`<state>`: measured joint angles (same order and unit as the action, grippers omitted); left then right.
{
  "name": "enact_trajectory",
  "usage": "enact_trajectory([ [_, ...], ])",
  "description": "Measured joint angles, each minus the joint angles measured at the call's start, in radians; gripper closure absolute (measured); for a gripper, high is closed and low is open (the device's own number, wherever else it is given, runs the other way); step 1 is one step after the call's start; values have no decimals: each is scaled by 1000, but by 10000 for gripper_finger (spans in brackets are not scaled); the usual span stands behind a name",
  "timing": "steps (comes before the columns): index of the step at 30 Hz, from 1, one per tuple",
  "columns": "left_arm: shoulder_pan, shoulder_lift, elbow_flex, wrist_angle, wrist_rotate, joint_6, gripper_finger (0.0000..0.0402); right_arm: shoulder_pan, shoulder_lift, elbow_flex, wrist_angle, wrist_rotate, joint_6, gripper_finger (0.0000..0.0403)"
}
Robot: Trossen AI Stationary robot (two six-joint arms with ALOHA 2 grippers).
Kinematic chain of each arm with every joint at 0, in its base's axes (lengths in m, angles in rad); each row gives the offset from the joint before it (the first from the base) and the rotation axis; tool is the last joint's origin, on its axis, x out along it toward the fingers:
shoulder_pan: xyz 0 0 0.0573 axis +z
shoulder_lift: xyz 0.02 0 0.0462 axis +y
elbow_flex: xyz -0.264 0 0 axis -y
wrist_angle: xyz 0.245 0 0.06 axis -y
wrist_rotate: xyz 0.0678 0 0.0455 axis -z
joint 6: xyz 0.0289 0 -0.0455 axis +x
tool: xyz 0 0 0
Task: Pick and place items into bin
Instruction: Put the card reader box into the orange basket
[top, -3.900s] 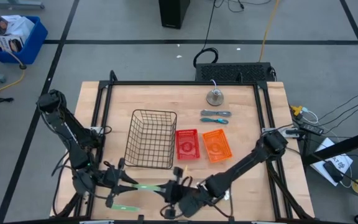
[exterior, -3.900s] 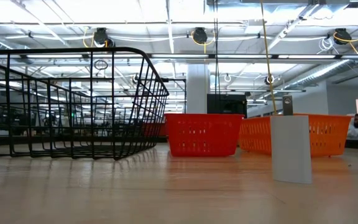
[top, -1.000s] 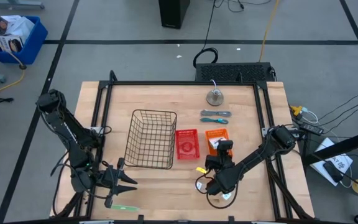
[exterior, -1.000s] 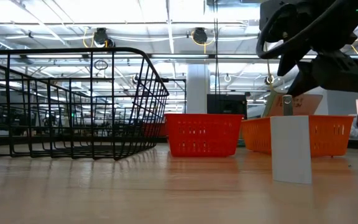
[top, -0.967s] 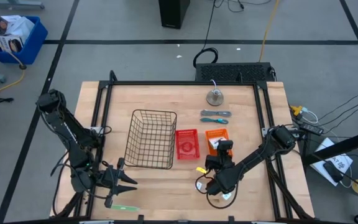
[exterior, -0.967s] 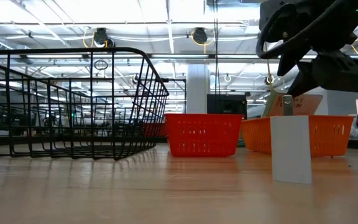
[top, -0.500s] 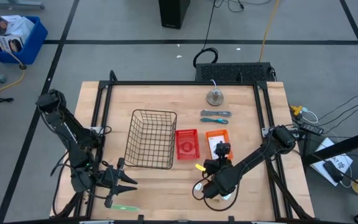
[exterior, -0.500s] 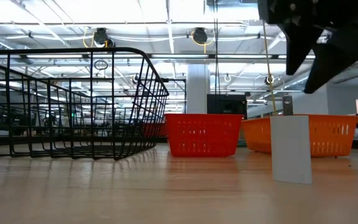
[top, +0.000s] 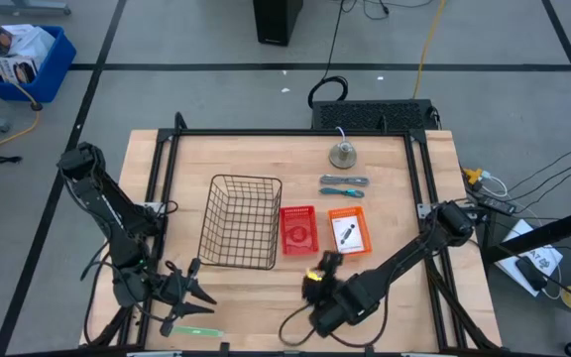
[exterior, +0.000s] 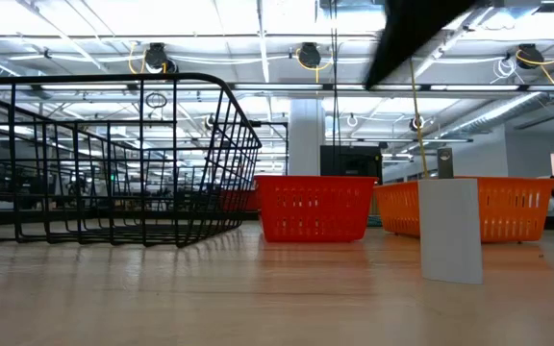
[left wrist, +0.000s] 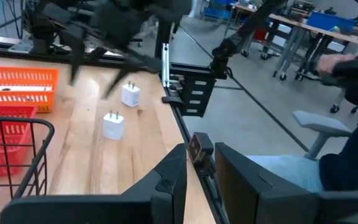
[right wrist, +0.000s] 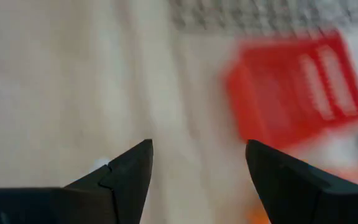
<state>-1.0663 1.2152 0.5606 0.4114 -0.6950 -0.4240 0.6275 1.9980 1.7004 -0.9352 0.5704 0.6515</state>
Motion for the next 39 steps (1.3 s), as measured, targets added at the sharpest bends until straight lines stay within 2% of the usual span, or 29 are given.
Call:
enact_trajectory([
  [3, 0, 0, 0, -4, 30, -2, 314, 17, 0, 0, 209, 2, -104, 151],
  [6, 0, 0, 0, -6, 113, -5, 314, 29, 0, 0, 381, 2, -186, 151],
  [11, -15, 0, 0, -95, 173, -170, 313, 52, 0, 0, 582, 36, -324, 151],
  [15, -53, 0, 0, -204, 168, -272, 313, 63, 0, -12, 625, 99, -385, 151],
  [19, -84, 0, 0, -212, 154, -295, 301, 60, 1, -36, 633, 113, -375, 151],
  [23, -110, 0, 0, -220, 146, -318, 250, 54, 1, -87, 692, 113, -359, 151],
  [27, -135, 8, 0, -241, 152, -405, 186, 54, 2, -131, 771, 113, -357, 151],
  [30, -163, 34, 0, -267, 142, -452, 157, 54, 2, -158, 801, 113, -357, 151],
  [39, -194, 144, 0, -262, 137, -540, 147, 44, 2, -169, 805, 114, -330, 151],
])
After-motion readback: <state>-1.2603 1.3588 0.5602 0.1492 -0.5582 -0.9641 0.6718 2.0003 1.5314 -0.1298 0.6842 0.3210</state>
